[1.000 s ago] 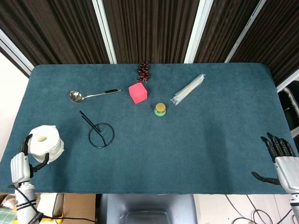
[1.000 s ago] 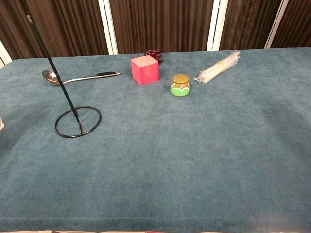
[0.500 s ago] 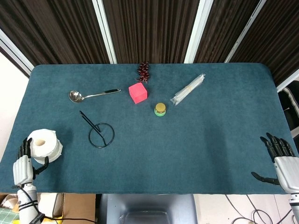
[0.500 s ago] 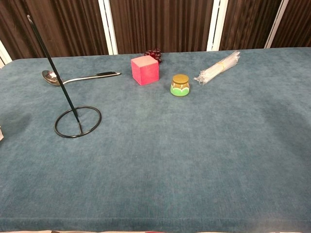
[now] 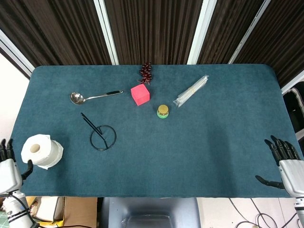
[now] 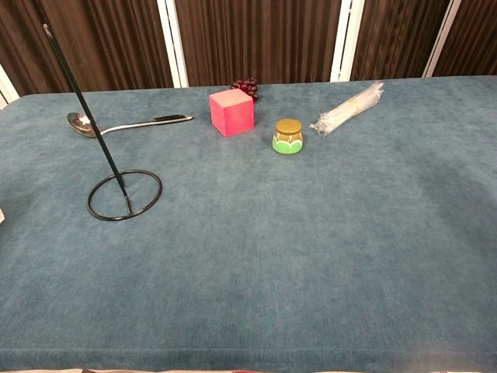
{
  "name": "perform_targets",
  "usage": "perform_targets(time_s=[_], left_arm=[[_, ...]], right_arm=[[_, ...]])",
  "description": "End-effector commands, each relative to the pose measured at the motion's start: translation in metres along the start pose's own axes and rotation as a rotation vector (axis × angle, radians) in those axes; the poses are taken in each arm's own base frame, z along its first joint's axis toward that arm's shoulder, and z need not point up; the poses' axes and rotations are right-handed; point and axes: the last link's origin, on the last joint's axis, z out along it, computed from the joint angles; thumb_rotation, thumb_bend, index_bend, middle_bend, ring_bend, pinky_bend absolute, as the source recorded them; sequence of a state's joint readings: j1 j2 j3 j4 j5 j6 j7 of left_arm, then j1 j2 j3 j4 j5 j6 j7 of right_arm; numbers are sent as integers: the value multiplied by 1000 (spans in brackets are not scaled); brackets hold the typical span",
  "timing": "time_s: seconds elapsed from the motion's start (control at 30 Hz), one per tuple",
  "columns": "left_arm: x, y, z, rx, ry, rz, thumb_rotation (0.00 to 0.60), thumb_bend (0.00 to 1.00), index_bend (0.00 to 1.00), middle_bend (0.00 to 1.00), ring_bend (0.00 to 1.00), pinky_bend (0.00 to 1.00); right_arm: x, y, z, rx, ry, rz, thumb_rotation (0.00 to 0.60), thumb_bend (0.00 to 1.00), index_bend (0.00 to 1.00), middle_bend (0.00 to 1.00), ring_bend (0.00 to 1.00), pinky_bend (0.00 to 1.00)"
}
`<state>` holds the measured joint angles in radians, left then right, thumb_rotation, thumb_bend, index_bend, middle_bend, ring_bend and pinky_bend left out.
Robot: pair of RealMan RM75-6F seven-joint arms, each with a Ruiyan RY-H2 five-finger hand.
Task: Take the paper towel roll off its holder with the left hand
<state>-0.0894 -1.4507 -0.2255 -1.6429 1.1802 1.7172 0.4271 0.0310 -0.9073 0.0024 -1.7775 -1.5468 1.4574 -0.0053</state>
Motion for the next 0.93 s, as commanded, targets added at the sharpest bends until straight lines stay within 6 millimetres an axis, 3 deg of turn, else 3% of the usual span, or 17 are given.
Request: perform_targets(time_s=[0.03, 0.23, 0.4, 0.93], left_arm=[[23, 6, 11, -129, -12, 47, 600, 387, 0, 0, 0, 80], [35, 13, 26, -334, -30, 158, 600, 371, 3, 0, 0, 36], [35, 20, 25, -398, -122, 170, 600, 370, 60, 1, 0, 37], [36, 24, 20, -403, -213, 185, 600, 369, 95, 25, 0, 45]], right_arm=[[1, 0, 1, -1, 1, 2, 600, 130, 4, 26, 0, 151], [2, 1, 2, -4, 4, 6, 600, 130, 32, 25, 0, 151], [4, 1, 0, 0, 11, 3, 600, 131, 69, 25, 0, 151], [7, 3, -1, -1, 22, 15, 600, 131, 76, 25, 0, 151]])
